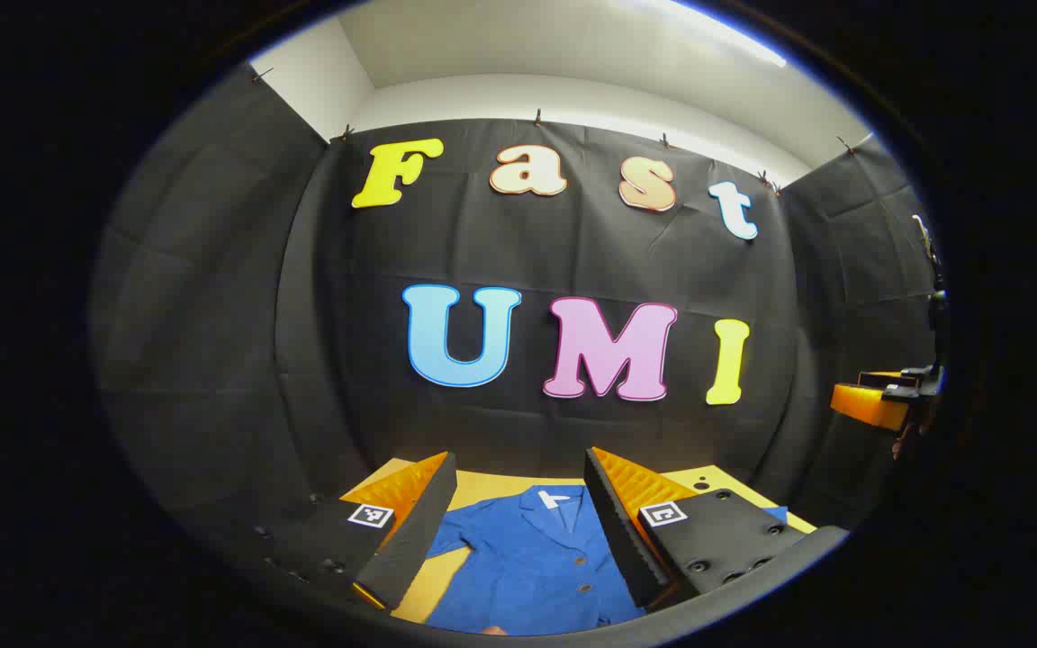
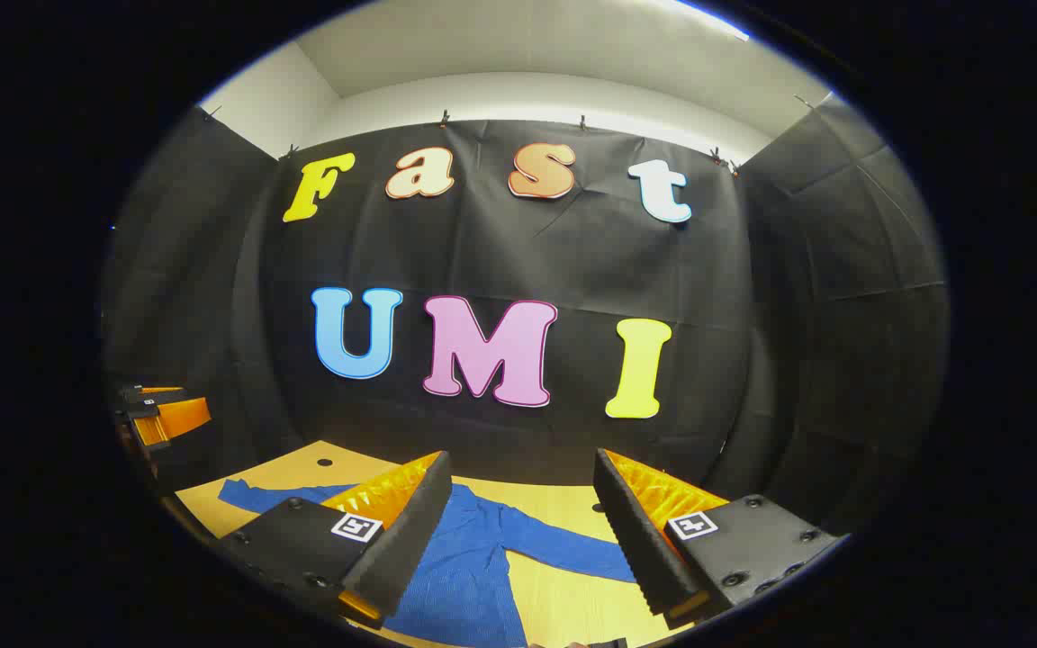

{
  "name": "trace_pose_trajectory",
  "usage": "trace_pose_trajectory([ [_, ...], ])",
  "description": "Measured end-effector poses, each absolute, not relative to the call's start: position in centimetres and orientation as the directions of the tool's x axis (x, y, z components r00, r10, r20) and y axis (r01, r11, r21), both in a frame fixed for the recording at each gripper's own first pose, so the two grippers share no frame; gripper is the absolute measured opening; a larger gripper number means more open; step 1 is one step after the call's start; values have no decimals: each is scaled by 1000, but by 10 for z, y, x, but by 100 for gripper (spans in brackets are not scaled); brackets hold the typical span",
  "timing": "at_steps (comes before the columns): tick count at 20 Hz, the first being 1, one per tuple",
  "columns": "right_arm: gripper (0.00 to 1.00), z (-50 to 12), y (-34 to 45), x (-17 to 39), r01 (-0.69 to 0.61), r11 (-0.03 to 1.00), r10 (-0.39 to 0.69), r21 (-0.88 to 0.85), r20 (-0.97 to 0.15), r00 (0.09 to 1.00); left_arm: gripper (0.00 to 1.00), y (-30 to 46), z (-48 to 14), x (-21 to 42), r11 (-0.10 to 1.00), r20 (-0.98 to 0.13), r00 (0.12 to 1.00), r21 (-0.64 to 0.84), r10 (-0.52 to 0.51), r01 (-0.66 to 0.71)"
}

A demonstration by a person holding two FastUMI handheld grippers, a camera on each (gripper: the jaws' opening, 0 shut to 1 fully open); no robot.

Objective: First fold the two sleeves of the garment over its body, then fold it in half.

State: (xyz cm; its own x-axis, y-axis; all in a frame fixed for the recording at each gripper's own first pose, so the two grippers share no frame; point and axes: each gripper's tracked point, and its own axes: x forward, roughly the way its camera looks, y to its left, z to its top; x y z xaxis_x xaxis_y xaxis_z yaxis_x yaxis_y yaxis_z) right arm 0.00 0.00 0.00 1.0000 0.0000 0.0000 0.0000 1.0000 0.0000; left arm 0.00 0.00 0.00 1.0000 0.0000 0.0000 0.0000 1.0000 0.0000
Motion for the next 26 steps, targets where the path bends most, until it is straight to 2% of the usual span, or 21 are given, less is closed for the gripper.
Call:
trace_pose_trajectory([
  [6, 95, -3, 0, -3, 0, 1000, 0, 0, -12, 1000, 82, 5, 11, -6, 1000, 28, 1000, 8, 12, -12],
  [7, 99, -2, 1, -3, 0, 1000, 0, 2, -12, 1000, 82, 5, 11, -7, 1000, 28, 1000, 11, 12, -12],
  [9, 99, -2, -1, -6, 1, 1000, -1, 8, -12, 1000, 82, 4, 10, -9, 1000, 21, 1000, -5, 9, -9],
  [10, 95, -2, 0, -6, 1, 1000, -1, 10, -13, 1000, 82, 4, 9, -10, 1000, 17, 1000, -13, 10, -10],
  [11, 99, -2, 0, -7, 1, 1000, 0, 12, -14, 1000, 82, 6, 9, -11, 1000, 14, 1000, -16, 15, -14],
  [12, 95, -2, 0, -9, -1, 1000, 1, 14, -11, 1000, 80, 6, 7, -12, 1000, 11, 1000, -13, 18, -18],
  [16, 95, -2, 0, -12, -6, 1000, 6, 16, -13, 1000, 82, 7, 10, -16, 1000, 19, 1000, -3, 19, -19],
  [17, 99, -3, 1, -11, -4, 1000, 5, 19, -15, 1000, 83, 8, 12, -16, 1000, 22, 1000, -1, 22, -22],
  [18, 95, -3, 1, -11, -4, 1000, 4, 23, -15, 1000, 81, 8, 11, -17, 1000, 25, 999, -1, 23, -23],
  [19, 99, -1, -1, -12, -3, 1000, 4, 28, -14, 1000, 81, 7, 13, -18, 1000, 27, 999, -3, 22, -22],
  [20, 95, 1, -1, -11, -2, 1000, 3, 29, -12, 1000, 80, 7, 12, -19, 1000, 28, 999, -6, 21, -21],
  [24, 95, 2, -2, -13, 0, 1000, 0, 22, -8, 1000, 80, 9, 11, -21, 1000, 26, 999, -11, 28, -28],
  [26, 98, 3, -3, -13, 0, 1000, 0, 24, -3, 1000, 80, 10, 13, -23, 999, 28, 999, -15, 31, -31],
])
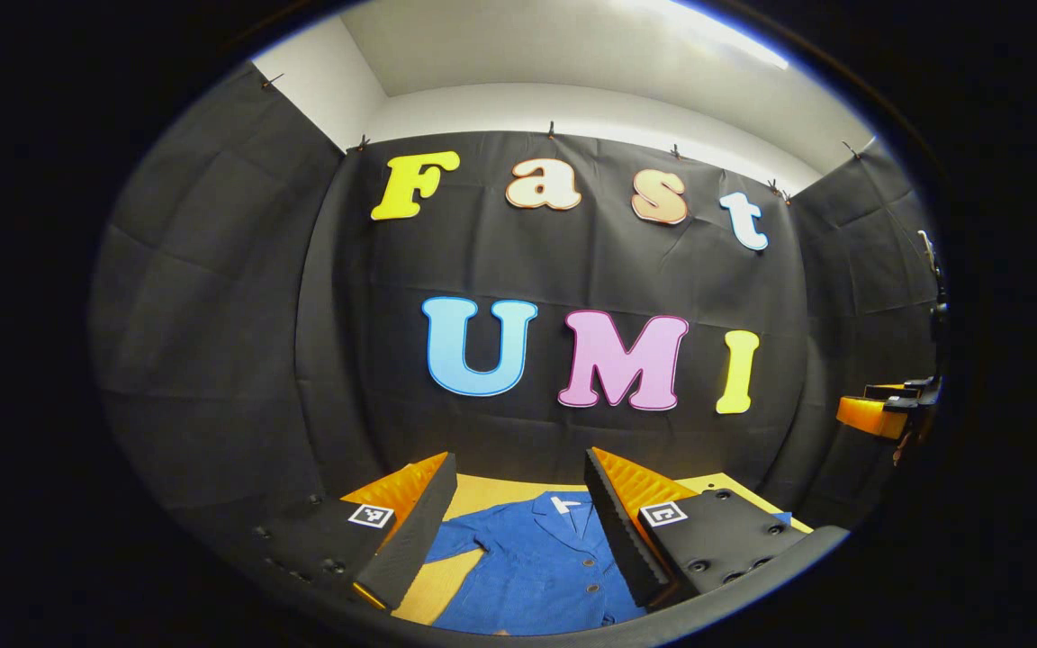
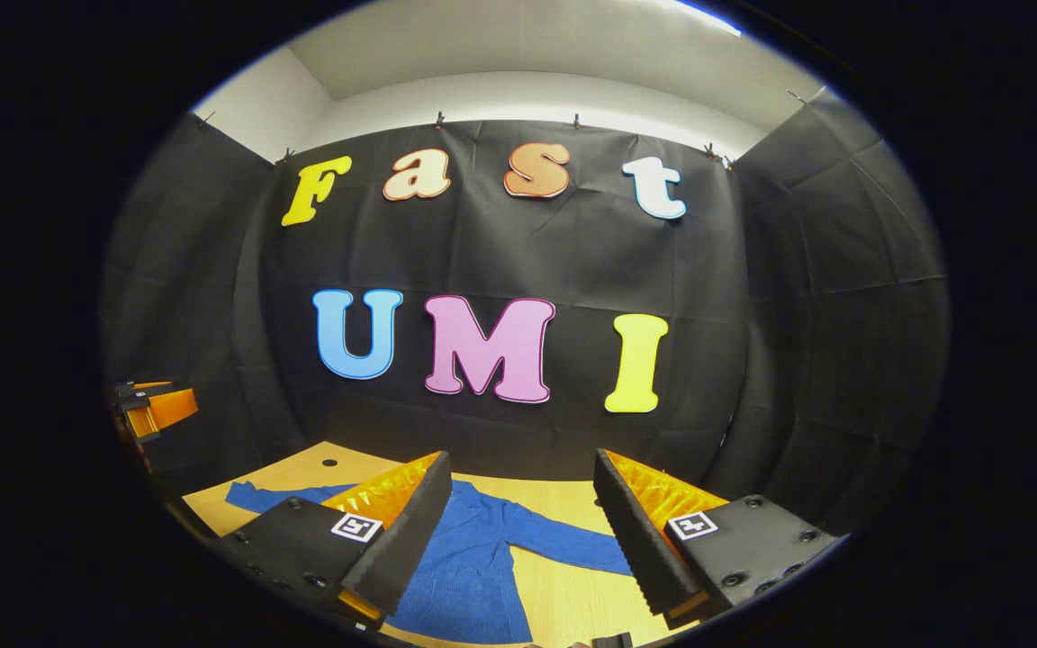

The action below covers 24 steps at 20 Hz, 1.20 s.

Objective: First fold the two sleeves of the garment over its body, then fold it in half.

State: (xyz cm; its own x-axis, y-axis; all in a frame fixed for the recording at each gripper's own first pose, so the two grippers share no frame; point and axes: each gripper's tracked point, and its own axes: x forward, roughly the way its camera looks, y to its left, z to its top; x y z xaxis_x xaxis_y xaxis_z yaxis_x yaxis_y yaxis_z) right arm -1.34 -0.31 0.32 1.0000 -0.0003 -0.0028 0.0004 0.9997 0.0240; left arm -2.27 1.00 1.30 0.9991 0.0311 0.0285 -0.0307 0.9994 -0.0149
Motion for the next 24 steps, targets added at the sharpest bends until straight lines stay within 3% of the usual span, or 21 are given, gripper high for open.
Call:
trace_pose_trajectory([
  [1, 100, 4, -4, -12, 1, 1000, -1, 23, -2, 1000, 82, 10, 14, -23, 999, 32, 999, -17, 31, -31],
  [2, 94, 4, -5, -12, 2, 1000, -2, 19, 0, 1000, 82, 11, 15, -23, 999, 36, 999, -19, 32, -32],
  [9, 95, 16, -14, -2, 13, 1000, -13, -10, 17, 1000, 80, 13, 14, -20, 999, 35, 999, -18, 34, -34],
  [10, 99, 19, -16, 1, 15, 1000, -14, -23, 26, 1000, 80, 14, 14, -19, 999, 32, 999, -18, 34, -34],
  [12, 94, 22, -27, 10, 37, 997, -34, -66, 38, 999, 82, 16, 13, -16, 999, 32, 999, -24, 35, -34],
  [16, 96, 35, -27, 14, 46, 996, -41, -76, 69, 997, 82, 23, 10, -10, 998, 24, 999, -37, 49, -48],
  [22, 95, 16, -60, 30, 107, 994, -107, -5, 20, 994, 82, 24, 9, 7, 998, 19, 998, -39, 55, -54],
  [23, 99, 5, -73, 34, 133, 991, -133, -12, -2, 991, 82, 22, 8, 11, 998, 16, 998, -42, 56, -55],
  [24, 95, -5, -85, 38, 153, 988, -153, -21, -26, 988, 82, 20, 6, 14, 997, 13, 998, -48, 55, -54],
])
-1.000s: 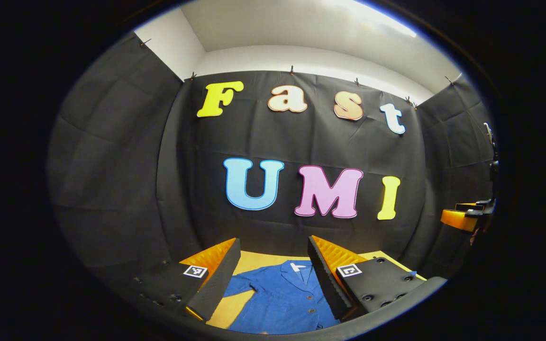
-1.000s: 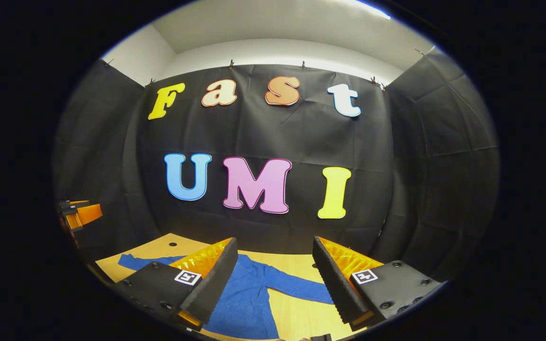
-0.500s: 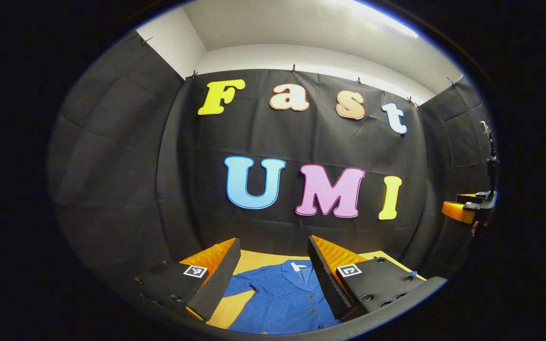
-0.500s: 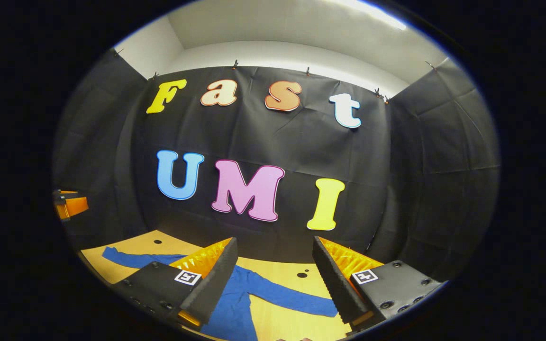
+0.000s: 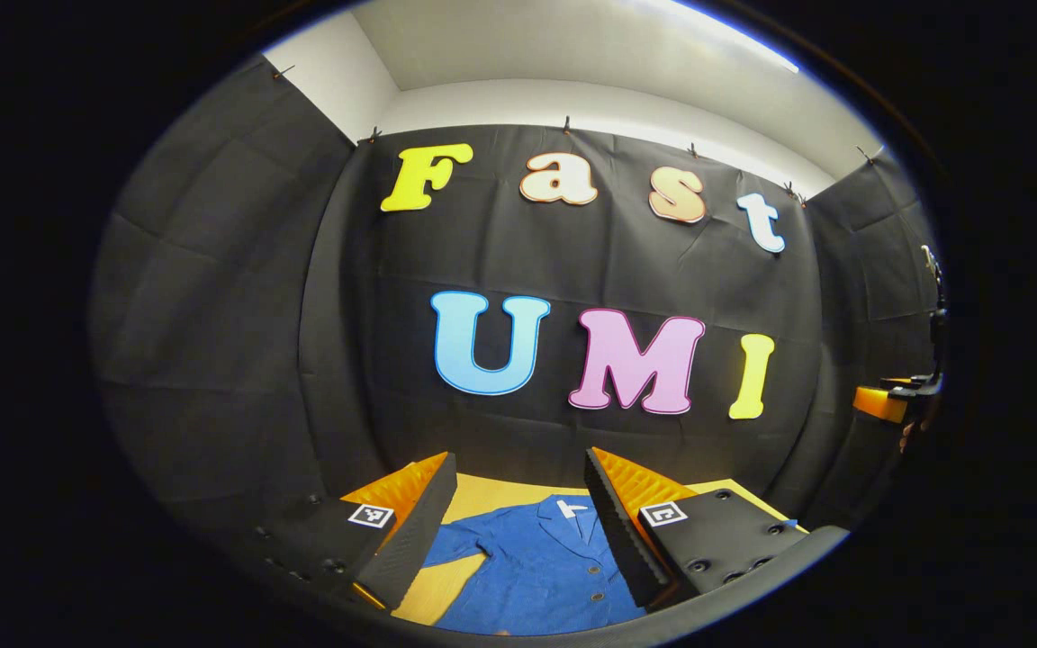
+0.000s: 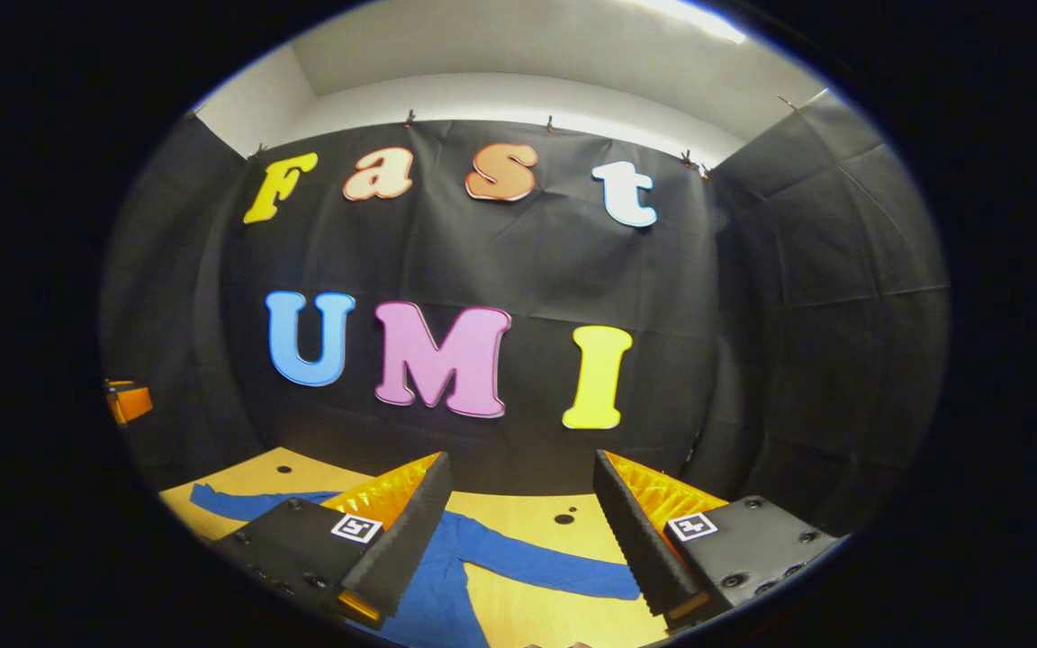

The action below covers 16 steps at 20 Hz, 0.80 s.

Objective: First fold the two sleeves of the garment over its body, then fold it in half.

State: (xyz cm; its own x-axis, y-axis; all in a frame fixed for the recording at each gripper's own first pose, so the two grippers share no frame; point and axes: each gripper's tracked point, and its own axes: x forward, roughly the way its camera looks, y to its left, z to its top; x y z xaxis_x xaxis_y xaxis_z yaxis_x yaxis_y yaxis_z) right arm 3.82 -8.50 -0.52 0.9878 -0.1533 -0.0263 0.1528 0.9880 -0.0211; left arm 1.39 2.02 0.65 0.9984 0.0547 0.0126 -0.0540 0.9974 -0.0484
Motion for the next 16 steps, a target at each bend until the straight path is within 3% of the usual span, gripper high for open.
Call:
trace_pose_trajectory([
  [4, 98, -53, -129, 58, 200, 978, -205, -49, -106, 973, 81, 8, 0, 28, 996, -1, 999, -69, 52, -52],
  [10, 95, -196, -200, 104, 271, 962, -247, 29, -328, 912, 80, -23, -4, 67, 999, -41, 998, -30, 44, -45],
  [11, 99, -228, -215, 111, 301, 953, -265, 38, -377, 887, 82, -27, -7, 74, 998, -63, 997, -45, 49, -52],
  [16, 98, -376, -272, 133, 479, 864, -285, 153, -636, 717, 82, -45, -6, 118, 995, -93, 991, 17, 98, -96],
])
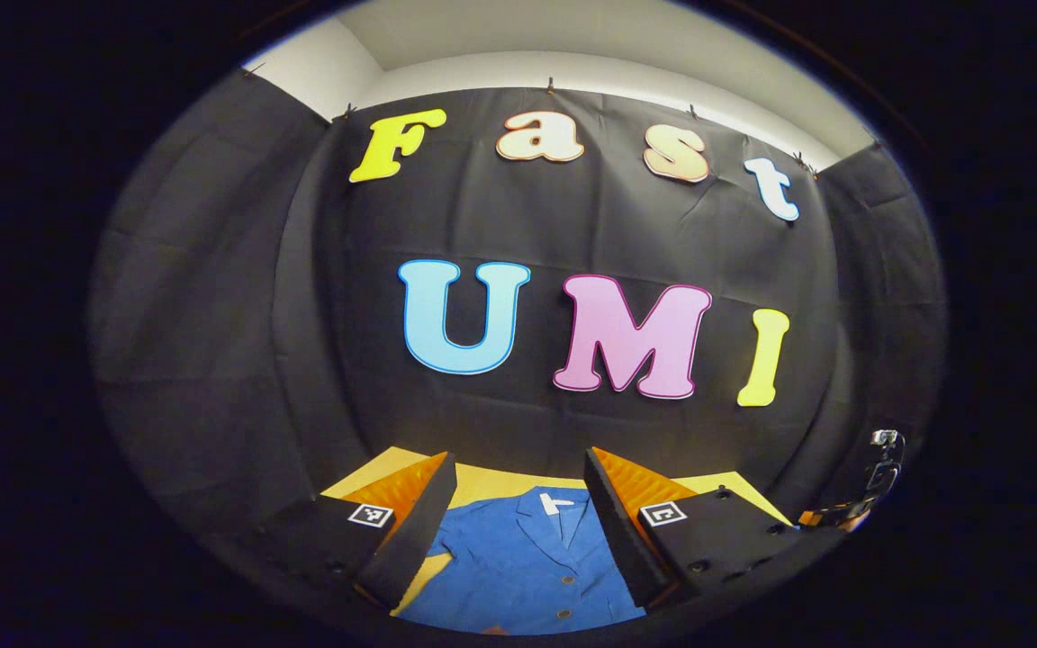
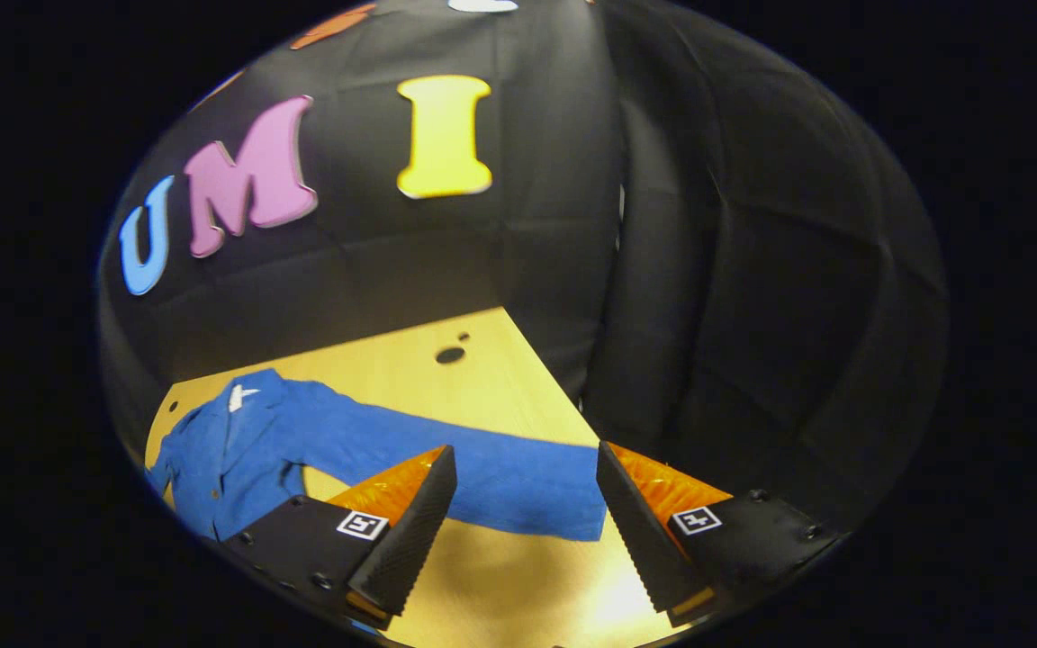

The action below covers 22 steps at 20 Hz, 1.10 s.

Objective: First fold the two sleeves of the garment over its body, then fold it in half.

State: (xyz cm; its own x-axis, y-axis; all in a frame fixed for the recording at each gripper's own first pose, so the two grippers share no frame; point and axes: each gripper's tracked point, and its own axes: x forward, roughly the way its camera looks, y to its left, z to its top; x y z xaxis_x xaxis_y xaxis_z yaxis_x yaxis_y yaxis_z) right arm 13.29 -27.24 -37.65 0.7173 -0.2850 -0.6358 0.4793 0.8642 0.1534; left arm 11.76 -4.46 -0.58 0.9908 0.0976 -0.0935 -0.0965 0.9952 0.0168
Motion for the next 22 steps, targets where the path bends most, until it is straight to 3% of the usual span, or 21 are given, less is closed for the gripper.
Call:
trace_pose_trajectory([
  [2, 89, -427, -278, 127, 548, 812, -237, 202, -743, 626, 82, -56, -13, 134, 992, -113, 986, 46, 123, -119],
  [3, 75, -444, -283, 122, 586, 784, -235, 206, -775, 587, 82, -65, -18, 142, 992, -133, 984, 42, 120, -115],
  [4, 82, -454, -288, 117, 619, 761, -251, 195, -791, 558, 82, -72, -25, 147, 993, -153, 981, 34, 117, -113],
  [5, 69, -461, -289, 116, 629, 752, -248, 197, -800, 546, 82, -77, -30, 151, 993, -169, 978, 27, 121, -118],
  [6, 78, -464, -287, 114, 626, 756, -240, 191, -809, 536, 82, -81, -35, 156, 992, -182, 976, 23, 123, -121],
  [7, 78, -463, -293, 125, 627, 756, -271, 186, -783, 560, 82, -85, -40, 160, 992, -197, 973, 23, 123, -121],
  [10, 78, -470, -290, 124, 610, 782, -270, 131, -810, 521, 82, -100, -54, 169, 994, -231, 967, 31, 110, -105],
  [11, 67, -469, -290, 122, 609, 785, -275, 114, -816, 508, 82, -107, -55, 174, 995, -237, 967, 35, 98, -92],
  [12, 67, -467, -296, 118, 611, 789, -307, 69, -817, 488, 82, -113, -56, 177, 996, -236, 968, 38, 85, -78],
  [16, 3, -470, -294, 132, 635, 746, -224, 198, -824, 520, 82, -131, -52, 187, 999, -215, 976, 26, 24, -19],
  [19, 7, -453, -294, 133, 650, 728, -240, 219, -806, 541, 82, -131, -50, 186, 1000, -212, 977, -2, -12, 12],
  [22, 7, -402, -286, 151, 634, 730, -293, 256, -721, 628, 82, -110, -42, 177, 1000, -184, 983, 3, -21, 22],
])
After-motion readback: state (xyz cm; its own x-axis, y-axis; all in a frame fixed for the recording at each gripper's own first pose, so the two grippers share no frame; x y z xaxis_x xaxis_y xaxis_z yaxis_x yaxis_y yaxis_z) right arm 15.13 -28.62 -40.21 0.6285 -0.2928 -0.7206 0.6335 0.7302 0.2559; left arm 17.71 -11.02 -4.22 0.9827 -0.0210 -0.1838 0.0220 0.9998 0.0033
